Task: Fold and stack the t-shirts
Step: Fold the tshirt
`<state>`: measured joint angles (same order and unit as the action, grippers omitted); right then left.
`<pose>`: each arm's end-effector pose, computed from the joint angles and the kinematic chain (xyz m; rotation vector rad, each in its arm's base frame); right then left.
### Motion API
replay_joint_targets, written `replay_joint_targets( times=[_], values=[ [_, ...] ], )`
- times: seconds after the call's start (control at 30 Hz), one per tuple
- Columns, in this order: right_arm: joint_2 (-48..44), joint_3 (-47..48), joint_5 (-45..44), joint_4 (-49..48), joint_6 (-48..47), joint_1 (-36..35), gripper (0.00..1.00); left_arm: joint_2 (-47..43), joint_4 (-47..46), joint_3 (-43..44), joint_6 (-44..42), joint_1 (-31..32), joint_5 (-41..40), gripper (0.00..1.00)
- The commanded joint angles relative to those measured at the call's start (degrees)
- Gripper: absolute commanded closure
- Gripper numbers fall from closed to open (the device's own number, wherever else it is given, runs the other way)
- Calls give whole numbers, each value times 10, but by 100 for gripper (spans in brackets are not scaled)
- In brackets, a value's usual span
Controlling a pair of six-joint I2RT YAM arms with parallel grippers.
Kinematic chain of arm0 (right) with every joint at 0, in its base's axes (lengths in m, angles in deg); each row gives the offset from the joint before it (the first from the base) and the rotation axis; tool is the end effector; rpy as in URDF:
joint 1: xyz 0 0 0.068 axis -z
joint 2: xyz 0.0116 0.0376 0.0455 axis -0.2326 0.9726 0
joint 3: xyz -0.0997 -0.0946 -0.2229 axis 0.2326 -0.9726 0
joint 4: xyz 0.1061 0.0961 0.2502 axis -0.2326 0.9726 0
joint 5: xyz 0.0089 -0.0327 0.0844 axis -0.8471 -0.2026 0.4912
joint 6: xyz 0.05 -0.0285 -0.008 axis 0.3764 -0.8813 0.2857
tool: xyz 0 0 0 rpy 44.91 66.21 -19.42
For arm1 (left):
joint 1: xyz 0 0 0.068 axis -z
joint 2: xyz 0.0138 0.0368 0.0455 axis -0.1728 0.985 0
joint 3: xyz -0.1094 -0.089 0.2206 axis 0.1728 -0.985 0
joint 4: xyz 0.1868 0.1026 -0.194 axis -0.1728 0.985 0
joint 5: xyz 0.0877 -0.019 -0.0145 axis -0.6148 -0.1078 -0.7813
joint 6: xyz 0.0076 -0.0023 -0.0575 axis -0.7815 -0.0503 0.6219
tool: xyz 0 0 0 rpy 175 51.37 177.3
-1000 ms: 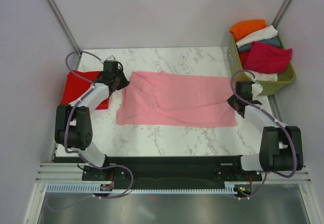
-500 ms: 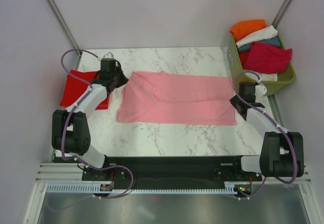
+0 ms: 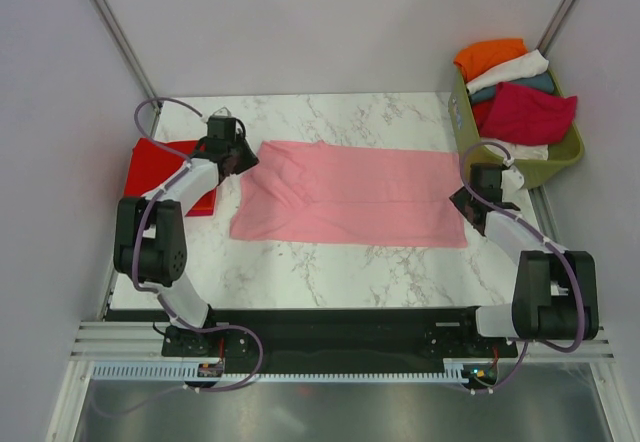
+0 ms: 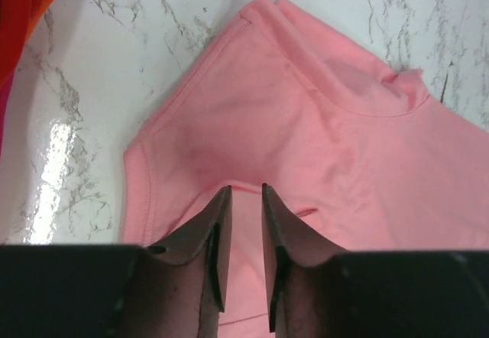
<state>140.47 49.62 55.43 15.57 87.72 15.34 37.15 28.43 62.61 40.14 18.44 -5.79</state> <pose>0.2973 -0.0209 0.1500 1.0606 2.0805 0.0612 0.4026 -0.0595 0.1986 -0.4859 2.2702 -0.3463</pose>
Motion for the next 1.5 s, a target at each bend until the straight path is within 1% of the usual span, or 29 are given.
replay_joint_targets(
  times=[0.0, 0.1, 0.23, 0.3, 0.33, 0.37, 0.43, 0.47, 0.5, 0.53, 0.6, 0.7, 0.77, 0.83, 0.87, 0.9, 0.97, 1.0, 1.07, 1.1, 1.13, 1.17, 1.2, 1.23, 1.27, 1.3, 1.33, 1.4, 1.47],
  values=[
    [-33, -9, 0, -29, -16, -2, 53, -1, -4, 17, -4, 2, 0, 65],
    [-49, 1, 5, -33, -38, -15, 53, -12, -2, 4, -5, 1, -10, 62],
    [-42, 25, 36, -54, -83, -95, 53, -61, -1, -30, -7, 7, -28, 61],
    [-25, 52, 80, -71, -101, -120, 53, -79, -2, -58, -3, 8, -25, 62],
    [2, 65, 98, -79, -105, -133, 54, -89, -2, -69, -1, 10, -20, 62],
    [19, 93, 142, -82, -109, -155, 54, -104, -3, -79, 5, 12, -14, 64],
    [78, 124, 182, -87, -114, -189, 55, -126, -11, -113, 18, 14, -3, 64],
    [98, 158, 204, -86, -115, -202, 56, -133, -14, -124, 23, 14, 1, 66],
    [136, 174, 214, -84, -118, -214, 56, -139, -19, -146, 28, 14, 4, 67],
    [153, 190, 217, -81, -119, -238, 57, -143, -20, -156, 39, 14, 6, 68],
    [194, 228, 230, -83, -120, -260, 57, -152, -20, -182, 53, 16, 25, 71],
    [233, 262, 239, -84, -116, -294, 56, -172, -14, -220, 76, 19, 31, 72],
    [231, 256, 236, -96, -110, -308, 56, -206, -11, -251, 78, 21, 19, 70],
    [214, 218, 229, -117, -95, -313, 56, -235, -8, -273, 77, 21, 11, 67],
    [188, 200, 224, -136, -86, -312, 55, -274, -6, -292, 77, 23, 11, 65],
    [173, 183, 216, -146, -73, -313, 55, -292, -7, -303, 78, 23, 11, 63],
    [125, 135, 183, -154, -60, -313, 55, -334, -5, -335, 85, 24, 11, 60],
    [108, 120, 173, -155, -56, -312, 55, -372, -4, -346, 91, 25, 11, 58],
    [55, 75, 136, -149, -45, -313, 54, -403, -2, -378, 111, 25, 11, 58],
    [37, 61, 121, -143, -38, -313, 53, -418, 0, -388, 128, 25, -3, 58],
    [18, 31, 75, -135, -23, -314, 53, -441, 1, -397, 136, 24, -9, 58],
    [-26, 16, 48, -110, -12, -313, 51, -453, 3, -413, 143, 25, -11, 55],
    [-49, 1, 17, -96, -3, -313, 51, -463, 5, -420, 161, 25, -16, 51],
    [-73, -25, -38, -80, 19, -313, 51, -484, 7, -428, 170, 25, -24, 38],
    [-125, -38, -70, -44, 34, -312, 52, -494, 8, -443, 178, 24, -27, 37],
    [-152, -52, -89, -33, 47, -312, 53, -504, 6, -450, 192, 25, -35, 34],
    [-201, -78, -103, -25, 60, -312, 55, -525, 5, -467, 202, 25, -39, 28],
    [-243, -112, -131, -10, 68, -311, 57, -544, -12, -484, 231, 24, -53, 24],
    [-281, -123, -147, 10, 68, -307, 64, -560, -21, -500, 237, 23, -55, 24]
  ],
)
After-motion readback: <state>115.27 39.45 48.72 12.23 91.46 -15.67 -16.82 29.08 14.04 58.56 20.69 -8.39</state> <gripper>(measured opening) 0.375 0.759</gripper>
